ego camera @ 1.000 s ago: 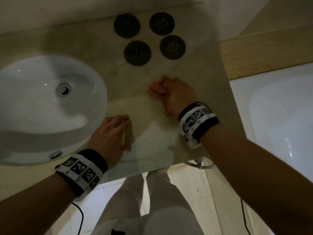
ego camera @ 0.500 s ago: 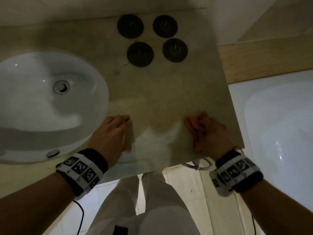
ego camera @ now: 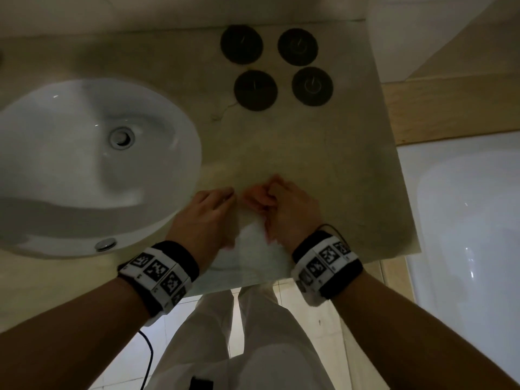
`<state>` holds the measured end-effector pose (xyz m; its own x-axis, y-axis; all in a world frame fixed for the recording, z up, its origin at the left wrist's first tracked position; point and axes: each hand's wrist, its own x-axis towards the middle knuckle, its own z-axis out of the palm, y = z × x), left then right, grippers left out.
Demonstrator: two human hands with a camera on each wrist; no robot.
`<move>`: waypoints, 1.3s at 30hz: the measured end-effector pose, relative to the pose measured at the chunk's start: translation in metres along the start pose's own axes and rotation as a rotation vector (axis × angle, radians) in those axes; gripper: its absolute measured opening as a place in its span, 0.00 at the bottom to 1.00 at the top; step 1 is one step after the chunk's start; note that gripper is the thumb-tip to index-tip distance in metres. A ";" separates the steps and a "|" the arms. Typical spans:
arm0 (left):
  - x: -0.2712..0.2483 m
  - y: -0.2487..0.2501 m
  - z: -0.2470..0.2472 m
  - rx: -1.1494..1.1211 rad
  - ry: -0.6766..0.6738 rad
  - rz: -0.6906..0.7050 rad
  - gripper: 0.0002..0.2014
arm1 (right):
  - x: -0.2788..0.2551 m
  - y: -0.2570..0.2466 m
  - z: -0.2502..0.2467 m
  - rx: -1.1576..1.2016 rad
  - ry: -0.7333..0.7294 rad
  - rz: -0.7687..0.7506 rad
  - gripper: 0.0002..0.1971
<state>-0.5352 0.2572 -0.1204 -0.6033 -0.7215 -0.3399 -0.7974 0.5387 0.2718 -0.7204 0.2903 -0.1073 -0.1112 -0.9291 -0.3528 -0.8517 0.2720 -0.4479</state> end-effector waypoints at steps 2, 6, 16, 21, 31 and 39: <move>0.000 -0.001 0.000 0.013 0.007 0.004 0.51 | 0.006 0.013 -0.020 -0.020 -0.018 0.091 0.24; -0.001 0.000 -0.001 0.034 0.016 0.001 0.51 | -0.001 0.055 -0.041 -0.055 0.023 0.244 0.15; -0.006 -0.002 0.005 -0.062 0.030 -0.010 0.49 | -0.038 0.015 -0.001 -0.028 -0.012 0.118 0.32; -0.026 -0.006 0.015 -0.172 0.082 -0.083 0.44 | -0.017 -0.034 0.030 -0.061 -0.108 -0.057 0.19; -0.082 -0.074 0.013 -0.330 0.257 -0.411 0.36 | 0.018 -0.118 0.075 -0.062 -0.182 -0.163 0.15; -0.111 -0.137 0.003 -0.424 0.295 -0.506 0.33 | 0.020 -0.192 0.099 -0.124 -0.229 -0.193 0.18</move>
<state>-0.3592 0.2651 -0.1227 -0.0853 -0.9574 -0.2759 -0.8683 -0.0644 0.4919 -0.5080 0.2439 -0.1100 0.1645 -0.8760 -0.4535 -0.9035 0.0507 -0.4255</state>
